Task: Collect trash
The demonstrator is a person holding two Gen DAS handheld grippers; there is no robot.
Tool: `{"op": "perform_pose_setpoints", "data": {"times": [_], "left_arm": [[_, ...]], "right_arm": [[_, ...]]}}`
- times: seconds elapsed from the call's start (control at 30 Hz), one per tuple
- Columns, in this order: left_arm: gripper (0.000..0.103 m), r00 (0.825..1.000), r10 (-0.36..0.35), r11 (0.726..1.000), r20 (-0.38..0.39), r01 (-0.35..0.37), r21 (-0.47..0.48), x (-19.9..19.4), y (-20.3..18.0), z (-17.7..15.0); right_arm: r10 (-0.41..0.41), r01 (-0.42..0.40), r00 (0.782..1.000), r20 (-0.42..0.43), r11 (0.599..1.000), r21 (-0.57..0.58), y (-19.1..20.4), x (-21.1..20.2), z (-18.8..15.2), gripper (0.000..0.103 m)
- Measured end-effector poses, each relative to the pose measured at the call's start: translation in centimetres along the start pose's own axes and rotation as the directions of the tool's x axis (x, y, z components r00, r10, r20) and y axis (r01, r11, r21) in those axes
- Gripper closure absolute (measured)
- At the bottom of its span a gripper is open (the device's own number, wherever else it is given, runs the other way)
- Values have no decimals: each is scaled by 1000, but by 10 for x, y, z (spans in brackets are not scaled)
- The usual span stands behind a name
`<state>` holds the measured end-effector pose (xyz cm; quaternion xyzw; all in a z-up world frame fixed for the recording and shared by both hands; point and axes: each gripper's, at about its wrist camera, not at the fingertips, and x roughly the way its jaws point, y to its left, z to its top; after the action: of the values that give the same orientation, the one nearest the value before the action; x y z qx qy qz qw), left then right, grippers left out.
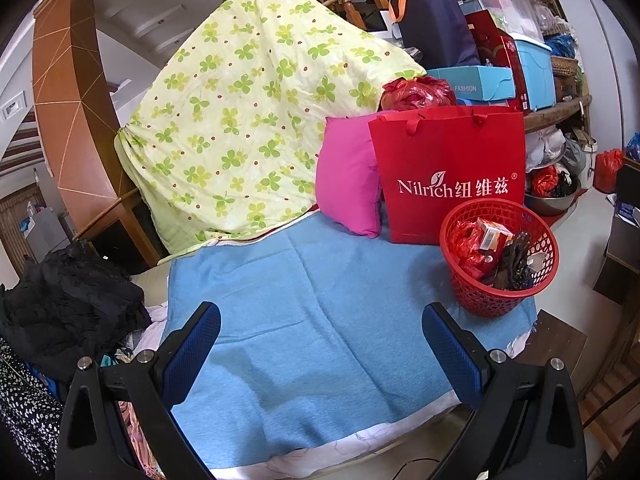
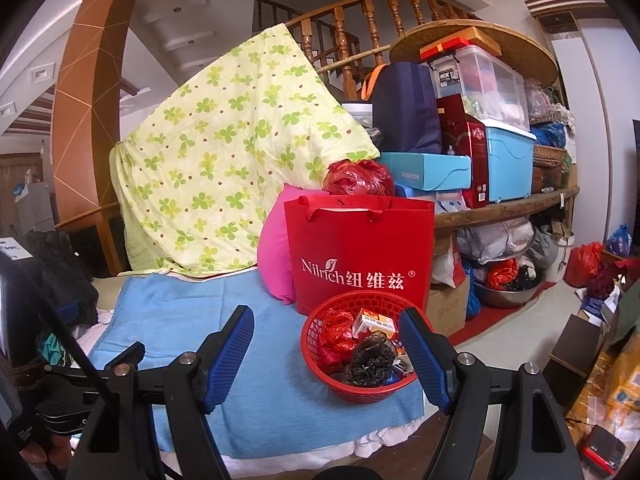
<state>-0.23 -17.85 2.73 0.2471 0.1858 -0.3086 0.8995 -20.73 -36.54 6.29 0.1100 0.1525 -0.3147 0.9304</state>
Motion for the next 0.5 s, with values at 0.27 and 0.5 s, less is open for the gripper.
{"op": "perform_pose_setpoints", "data": {"times": [0.27,0.5], "left_arm": [[3,1000,-9,1000,-19,10,11,13,-13,4],[3,999,-20,999,-37,21,24,26,-23,5]], "right_arm": [[-3,3,1000,-10,1000,8,-7,12,-4,25],[-10,10,1000,-10,1000,-4,-6,16,-6,25]]}}
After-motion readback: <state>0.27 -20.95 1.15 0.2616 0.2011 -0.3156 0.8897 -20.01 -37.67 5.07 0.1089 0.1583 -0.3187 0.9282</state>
